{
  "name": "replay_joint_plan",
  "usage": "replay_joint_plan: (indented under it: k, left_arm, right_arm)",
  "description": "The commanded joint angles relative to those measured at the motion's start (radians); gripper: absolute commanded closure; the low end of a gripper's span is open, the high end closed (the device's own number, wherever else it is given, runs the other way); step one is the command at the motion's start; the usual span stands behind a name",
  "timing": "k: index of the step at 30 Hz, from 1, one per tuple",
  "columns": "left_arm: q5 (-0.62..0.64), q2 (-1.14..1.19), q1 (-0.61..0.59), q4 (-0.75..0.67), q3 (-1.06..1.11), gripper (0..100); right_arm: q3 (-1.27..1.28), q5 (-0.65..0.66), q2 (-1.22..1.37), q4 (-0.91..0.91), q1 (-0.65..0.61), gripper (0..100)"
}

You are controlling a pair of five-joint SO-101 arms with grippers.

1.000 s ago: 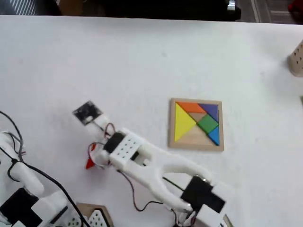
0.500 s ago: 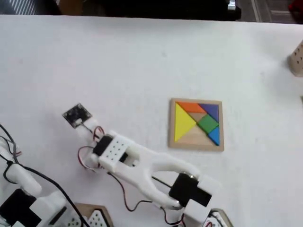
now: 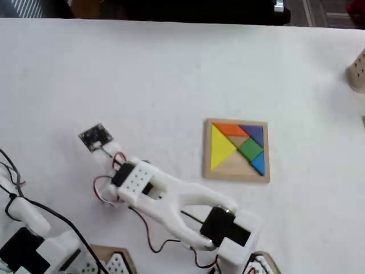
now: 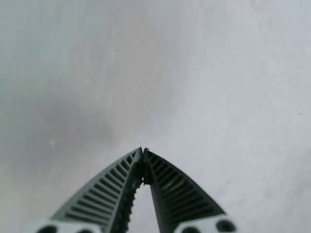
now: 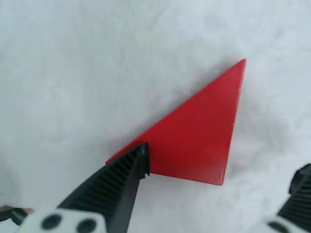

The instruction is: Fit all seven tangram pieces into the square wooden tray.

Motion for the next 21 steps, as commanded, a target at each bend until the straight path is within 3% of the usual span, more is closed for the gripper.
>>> replay_joint_plan:
  k: [1,5,21]
  left_arm:
    - [0.021,-0.005,0.05,-0.028,-0.002,98]
    - [0.021,-0.005,0.05,-0.028,0.0,98]
    - [0.021,-0.005,0.05,-0.028,0.008,98]
  right_arm:
    - [-0.04,-0.049,-0.012,-0.047,0.03,56.9]
    - [-0.046,-0.115,0.016,-0.054,0.07,56.9]
    - [-0.08,-0.112,0.064,0.036,0.222,56.9]
